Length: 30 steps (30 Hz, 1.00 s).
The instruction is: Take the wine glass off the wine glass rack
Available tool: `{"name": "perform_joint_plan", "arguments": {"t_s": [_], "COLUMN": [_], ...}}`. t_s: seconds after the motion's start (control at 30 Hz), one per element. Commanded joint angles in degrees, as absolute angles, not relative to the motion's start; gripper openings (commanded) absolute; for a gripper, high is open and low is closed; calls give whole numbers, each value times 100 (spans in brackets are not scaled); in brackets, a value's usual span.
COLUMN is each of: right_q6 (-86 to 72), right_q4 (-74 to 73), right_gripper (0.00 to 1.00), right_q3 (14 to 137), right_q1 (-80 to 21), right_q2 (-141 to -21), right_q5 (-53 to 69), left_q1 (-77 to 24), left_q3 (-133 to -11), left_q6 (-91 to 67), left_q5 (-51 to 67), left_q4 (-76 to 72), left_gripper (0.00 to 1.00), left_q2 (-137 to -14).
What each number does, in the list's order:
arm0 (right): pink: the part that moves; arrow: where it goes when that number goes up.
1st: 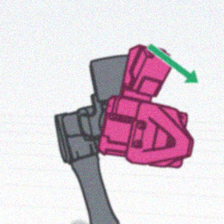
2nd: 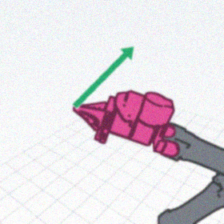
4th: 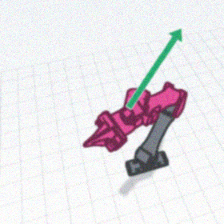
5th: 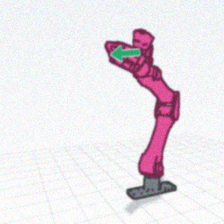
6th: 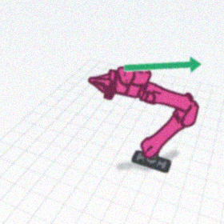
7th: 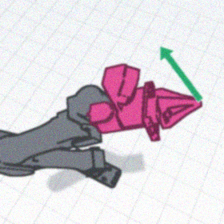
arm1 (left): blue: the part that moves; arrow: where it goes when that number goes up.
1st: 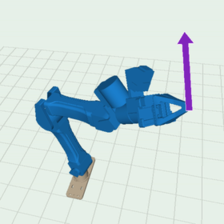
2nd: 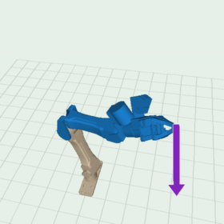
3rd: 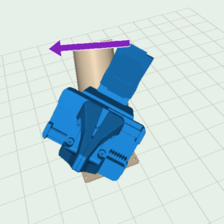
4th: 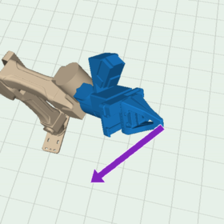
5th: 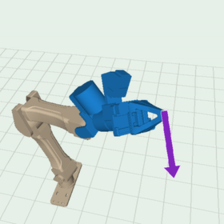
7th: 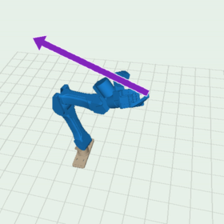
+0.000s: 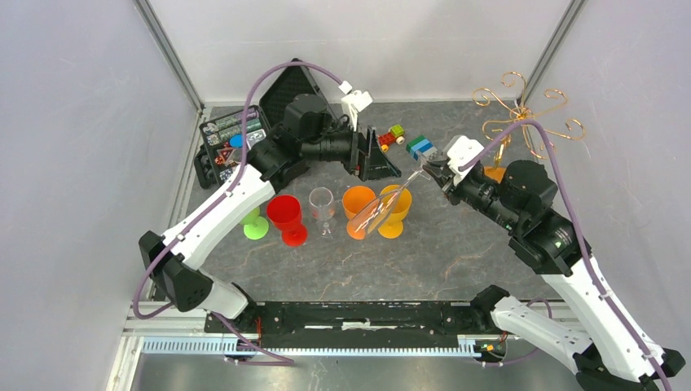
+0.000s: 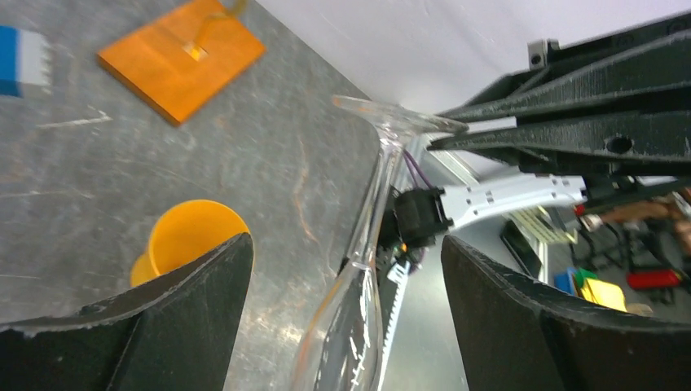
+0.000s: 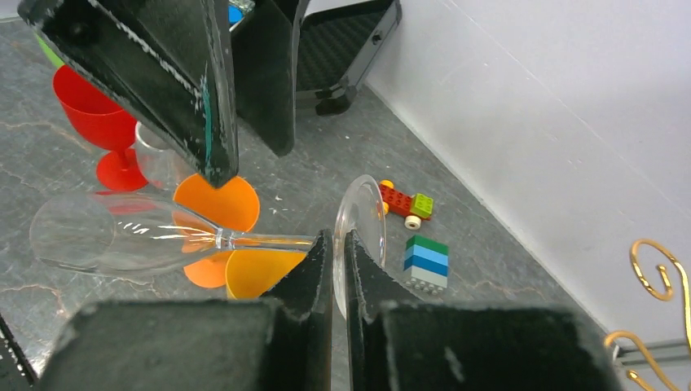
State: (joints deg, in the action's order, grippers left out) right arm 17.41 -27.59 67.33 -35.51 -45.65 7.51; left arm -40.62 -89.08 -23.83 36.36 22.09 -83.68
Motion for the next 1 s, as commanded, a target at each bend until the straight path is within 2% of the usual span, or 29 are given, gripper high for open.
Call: {"name": "perform_joint_plan", "arguments": {"t_s": [0.0, 0.17, 0.43, 0.57, 0.67, 0.73, 0.8, 0.9, 0.93, 0.97], "right_q6": [1544, 961, 839, 776, 748, 748, 738, 734, 721, 727], "right_q4": [-2131, -2057, -1960, -1848, -1776, -1769, -1735, -1664, -1627, -1613], "right_gripper": [0, 0, 0, 0, 0, 0, 0, 1, 11, 28], "right_q3": [6692, 6813, 6771, 6691, 6623, 6605, 6584, 6540, 6523, 6524], "right_q1": [-3554, -3554, -3559, -3555, -3559, -3559, -3557, -3560, -3558, -3560], "right_q2": [-4517, -4713, -4759, -4760, -4763, -4772, -4771, -4764, -4755, -4747], "right_q5": [1097, 1085, 1400, 1473, 1512, 1514, 1494, 1409, 1312, 1203], "left_q1": [-4087, -4105, -4146, -4166, -4222, -4249, -4247, -4254, -4254, -4245], "left_q3": [-8712, -8417, -8635, -8579, -8558, -8577, -8565, -8523, -8501, -8491], "left_q6": [-2792, -3156, -3458, -3443, -3445, -3447, -3535, -3709, -3787, -3831], "left_q5": [4610, 5103, 5473, 5493, 5553, 5569, 5605, 5600, 5535, 5424], "left_q4": [1622, 1019, 940, 1054, 1055, 1050, 933, 703, 608, 585], "left_gripper": [88, 83, 55, 46, 35, 23, 5, 2, 2, 2], "left_q2": [-8359, -8466, -8831, -8847, -8828, -8810, -8792, -8750, -8699, -8644]}}
